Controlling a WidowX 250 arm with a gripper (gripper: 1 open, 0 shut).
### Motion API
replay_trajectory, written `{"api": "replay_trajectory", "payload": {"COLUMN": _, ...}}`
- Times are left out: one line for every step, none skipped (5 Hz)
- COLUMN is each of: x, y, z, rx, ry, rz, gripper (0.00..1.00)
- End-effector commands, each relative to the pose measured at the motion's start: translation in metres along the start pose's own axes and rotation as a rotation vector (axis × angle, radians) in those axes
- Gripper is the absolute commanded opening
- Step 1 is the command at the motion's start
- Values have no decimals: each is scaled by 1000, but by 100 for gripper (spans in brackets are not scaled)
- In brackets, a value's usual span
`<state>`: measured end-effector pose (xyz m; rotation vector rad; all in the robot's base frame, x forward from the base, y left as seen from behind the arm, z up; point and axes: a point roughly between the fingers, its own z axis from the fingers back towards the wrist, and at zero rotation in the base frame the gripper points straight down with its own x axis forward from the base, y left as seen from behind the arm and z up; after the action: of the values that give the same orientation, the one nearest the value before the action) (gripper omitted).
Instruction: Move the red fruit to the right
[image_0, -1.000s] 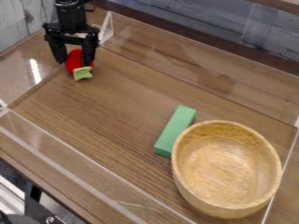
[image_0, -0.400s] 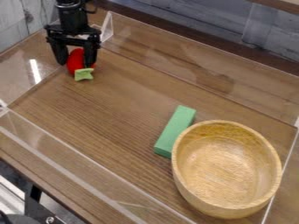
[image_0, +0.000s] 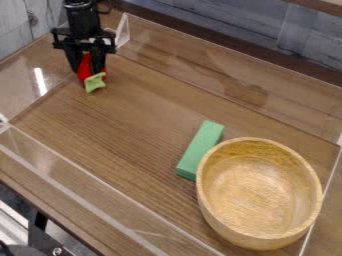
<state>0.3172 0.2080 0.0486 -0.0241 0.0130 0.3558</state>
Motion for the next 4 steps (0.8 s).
{"api": "replay_trajectory", "payload": {"x": 5, "y": 2, "z": 60, "rx": 12, "ry": -137, "rz": 7, "gripper": 0}}
{"api": "replay_trajectory", "payload": {"x": 1, "y": -6, "z": 85, "rx": -1, "ry": -176, "rz": -2, "gripper": 0}}
{"api": "replay_trajectory", "payload": {"x": -5, "y": -19, "z": 101, "rx": -13, "ry": -197, "rz": -32, "gripper": 0}}
{"api": "replay_trajectory", "payload": {"x": -13, "y": -36, "z": 106, "rx": -23, "ry": -199, "rz": -78, "gripper": 0}}
